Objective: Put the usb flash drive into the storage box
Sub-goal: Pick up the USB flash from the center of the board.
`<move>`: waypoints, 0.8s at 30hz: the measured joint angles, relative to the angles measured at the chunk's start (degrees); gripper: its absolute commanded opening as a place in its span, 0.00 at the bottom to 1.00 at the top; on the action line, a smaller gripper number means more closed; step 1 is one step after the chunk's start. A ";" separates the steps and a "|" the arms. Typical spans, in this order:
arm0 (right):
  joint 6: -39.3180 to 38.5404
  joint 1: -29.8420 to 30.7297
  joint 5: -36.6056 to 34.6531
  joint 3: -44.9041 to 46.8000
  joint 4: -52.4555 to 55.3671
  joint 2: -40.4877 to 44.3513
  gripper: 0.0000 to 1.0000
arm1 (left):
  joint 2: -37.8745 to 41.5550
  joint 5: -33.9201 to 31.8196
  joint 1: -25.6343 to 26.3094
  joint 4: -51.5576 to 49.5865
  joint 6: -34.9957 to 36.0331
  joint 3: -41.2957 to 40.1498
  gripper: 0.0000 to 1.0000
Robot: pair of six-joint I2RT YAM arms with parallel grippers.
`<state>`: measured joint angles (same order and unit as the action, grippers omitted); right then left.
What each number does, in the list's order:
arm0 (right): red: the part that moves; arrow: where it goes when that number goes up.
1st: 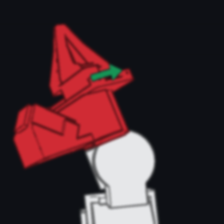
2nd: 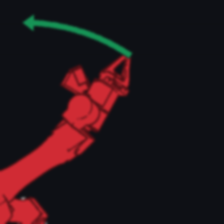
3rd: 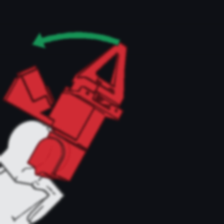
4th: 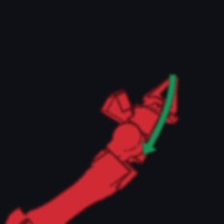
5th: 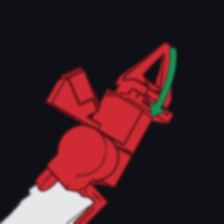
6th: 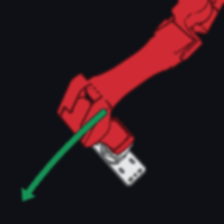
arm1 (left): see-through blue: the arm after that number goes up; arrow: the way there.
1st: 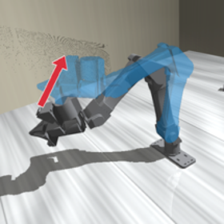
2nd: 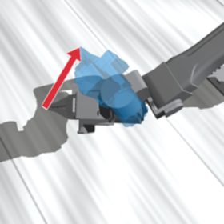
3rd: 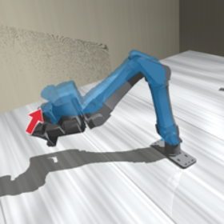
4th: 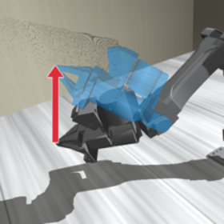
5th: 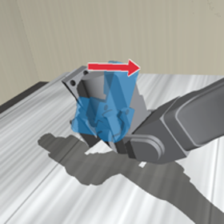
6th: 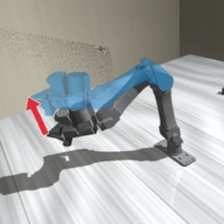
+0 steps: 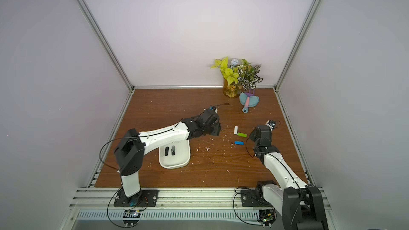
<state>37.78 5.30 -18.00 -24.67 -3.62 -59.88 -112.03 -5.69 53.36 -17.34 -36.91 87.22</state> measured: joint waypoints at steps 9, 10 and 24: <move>1.25 -0.46 -1.09 1.14 -0.85 0.44 0.40 | -21.70 1.46 1.97 -4.15 0.31 26.51 0.57; 1.27 -0.52 -1.05 1.14 -1.03 0.33 0.40 | -23.28 1.57 2.12 -4.50 0.33 28.11 0.57; 1.66 -0.61 2.58 1.14 -3.13 -1.75 0.40 | -32.85 -0.22 4.13 -7.04 0.52 35.85 0.56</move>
<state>39.44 4.69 -15.42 -23.53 -6.74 -61.63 -144.88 -5.91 57.49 -24.38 -36.38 123.07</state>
